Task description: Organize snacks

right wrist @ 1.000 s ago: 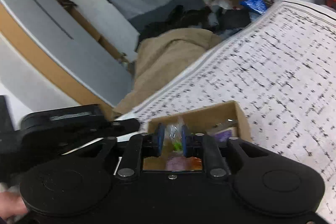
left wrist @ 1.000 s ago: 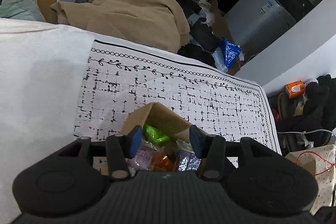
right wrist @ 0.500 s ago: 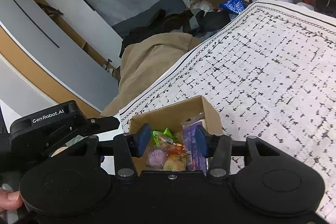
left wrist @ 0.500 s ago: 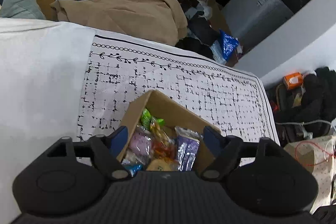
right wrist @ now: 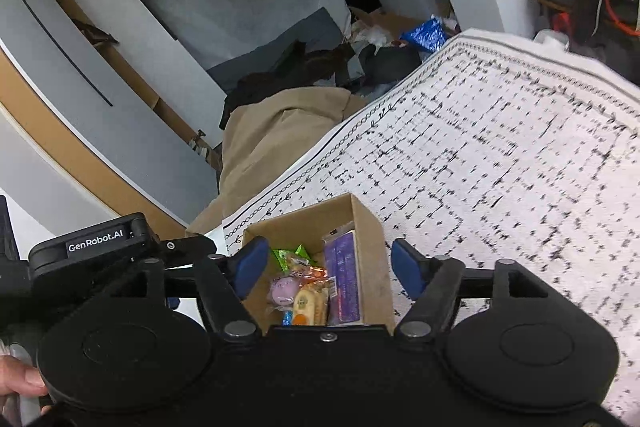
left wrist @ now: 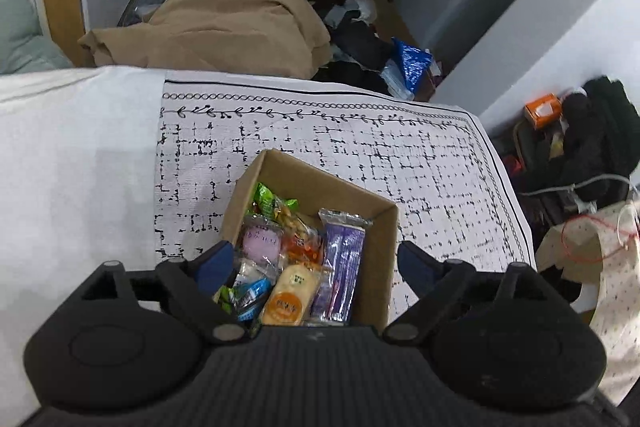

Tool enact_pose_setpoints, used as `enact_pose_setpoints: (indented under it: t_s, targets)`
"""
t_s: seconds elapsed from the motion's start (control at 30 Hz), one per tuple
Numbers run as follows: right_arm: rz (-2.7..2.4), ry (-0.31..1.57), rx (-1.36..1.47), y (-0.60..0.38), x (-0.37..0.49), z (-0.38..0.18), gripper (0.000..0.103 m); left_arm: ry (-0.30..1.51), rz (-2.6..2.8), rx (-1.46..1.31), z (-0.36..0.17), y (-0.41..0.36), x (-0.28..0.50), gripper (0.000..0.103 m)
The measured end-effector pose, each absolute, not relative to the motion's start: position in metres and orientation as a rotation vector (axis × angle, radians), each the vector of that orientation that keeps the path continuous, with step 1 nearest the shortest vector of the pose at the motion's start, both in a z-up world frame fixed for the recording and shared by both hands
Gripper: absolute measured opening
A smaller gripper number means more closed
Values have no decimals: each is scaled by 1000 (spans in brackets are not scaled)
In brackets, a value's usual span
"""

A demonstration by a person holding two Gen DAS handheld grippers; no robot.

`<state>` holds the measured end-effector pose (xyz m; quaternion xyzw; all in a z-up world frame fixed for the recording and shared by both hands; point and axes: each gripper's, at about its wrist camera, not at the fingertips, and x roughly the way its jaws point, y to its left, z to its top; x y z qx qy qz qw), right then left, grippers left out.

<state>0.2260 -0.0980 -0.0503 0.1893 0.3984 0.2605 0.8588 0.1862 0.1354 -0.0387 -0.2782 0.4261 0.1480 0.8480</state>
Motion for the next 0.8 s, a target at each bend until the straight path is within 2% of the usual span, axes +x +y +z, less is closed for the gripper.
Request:
enact_pose_setpoints:
  t_s: [0.17, 0.3, 0.4, 0.57, 0.8]
  targets:
    - [537, 798, 378, -114, 210, -35, 84, 874, 271, -548, -24, 123, 174, 94]
    - [517, 773, 372, -128, 197, -27, 97, 854, 254, -516, -14, 115, 162, 100]
    - [495, 764, 366, -137, 188, -23, 98, 843, 243, -494, -8, 110, 152, 103]
    - [466, 743, 356, -152, 172, -16, 103, 847, 220, -451, 0, 102, 136, 103]
    - [444, 717, 344, -167, 148, -4, 103, 811, 202, -409, 13, 91, 110, 103]
